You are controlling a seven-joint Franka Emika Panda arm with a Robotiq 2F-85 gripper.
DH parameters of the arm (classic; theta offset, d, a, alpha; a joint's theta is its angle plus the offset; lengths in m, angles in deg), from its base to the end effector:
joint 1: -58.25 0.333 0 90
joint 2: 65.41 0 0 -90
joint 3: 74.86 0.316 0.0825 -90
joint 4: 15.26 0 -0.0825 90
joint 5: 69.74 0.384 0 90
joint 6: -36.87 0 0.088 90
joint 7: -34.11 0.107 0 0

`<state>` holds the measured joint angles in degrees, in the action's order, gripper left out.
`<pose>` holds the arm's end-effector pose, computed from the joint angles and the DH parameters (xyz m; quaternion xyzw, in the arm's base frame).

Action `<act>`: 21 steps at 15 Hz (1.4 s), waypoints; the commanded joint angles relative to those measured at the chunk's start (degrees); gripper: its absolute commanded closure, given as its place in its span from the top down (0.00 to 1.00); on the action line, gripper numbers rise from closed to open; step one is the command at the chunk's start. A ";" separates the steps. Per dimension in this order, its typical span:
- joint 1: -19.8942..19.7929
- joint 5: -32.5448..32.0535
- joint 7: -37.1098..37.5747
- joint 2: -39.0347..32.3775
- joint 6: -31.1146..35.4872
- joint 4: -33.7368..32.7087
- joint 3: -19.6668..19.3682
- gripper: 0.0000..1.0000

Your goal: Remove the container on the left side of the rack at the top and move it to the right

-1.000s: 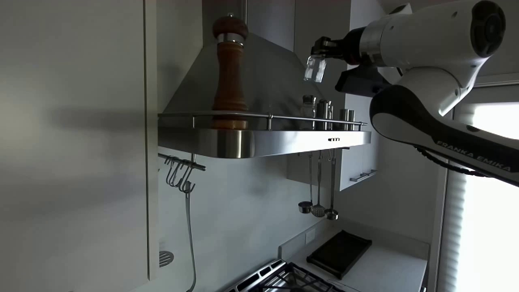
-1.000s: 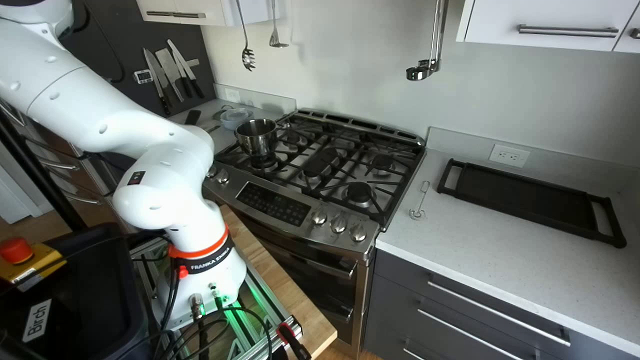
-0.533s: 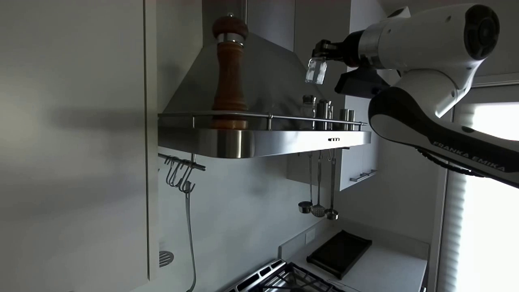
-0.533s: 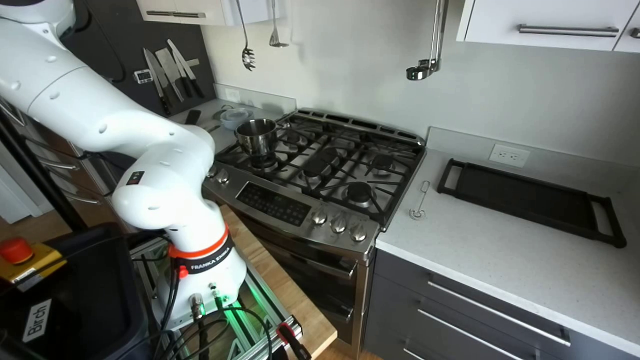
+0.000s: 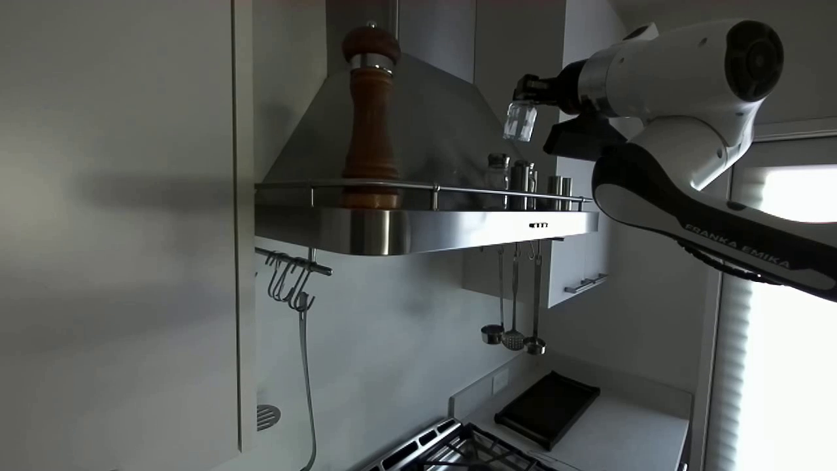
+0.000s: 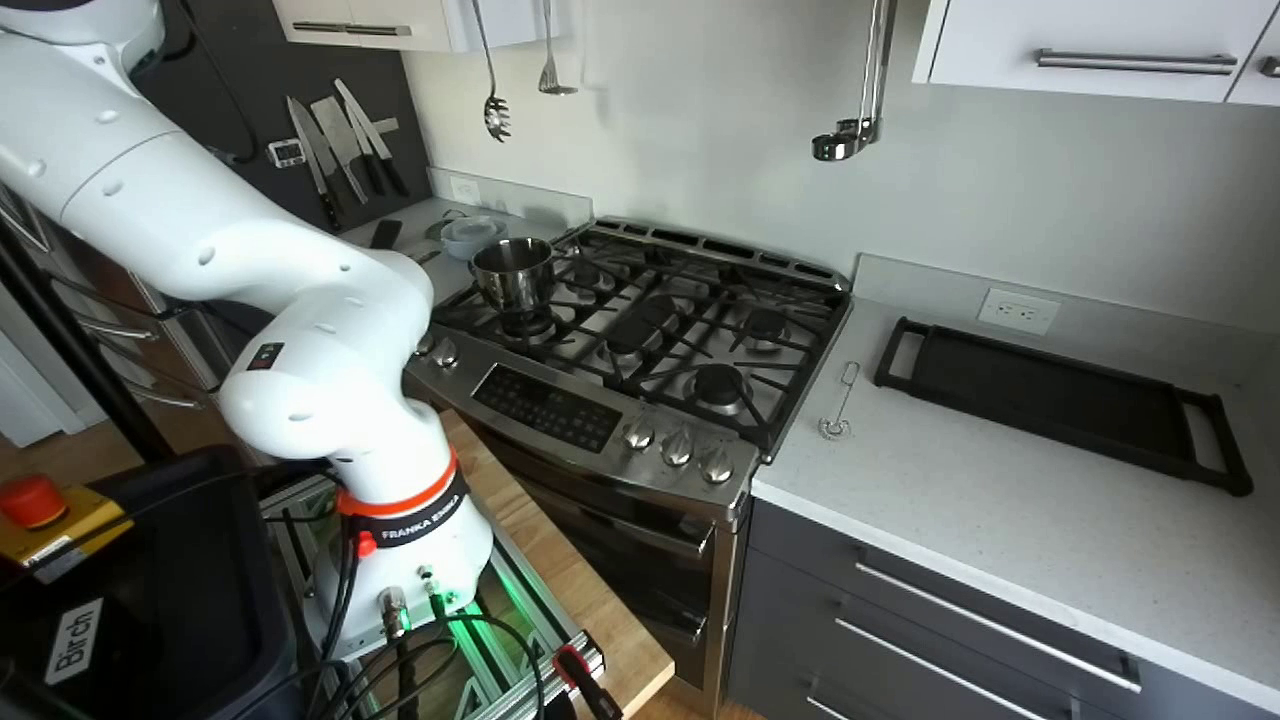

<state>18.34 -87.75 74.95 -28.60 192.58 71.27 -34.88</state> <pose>0.3106 0.2474 0.9721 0.6256 -0.0638 0.7763 0.0431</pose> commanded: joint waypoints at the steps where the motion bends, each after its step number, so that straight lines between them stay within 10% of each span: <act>1: -1.73 0.03 0.61 -0.38 -1.22 -0.74 -1.63 0.16; 21: 0.30 -0.86 0.99 -2.32 -5.76 3.75 -5.69 0.16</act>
<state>16.82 -87.75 75.52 -30.51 187.98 74.86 -39.79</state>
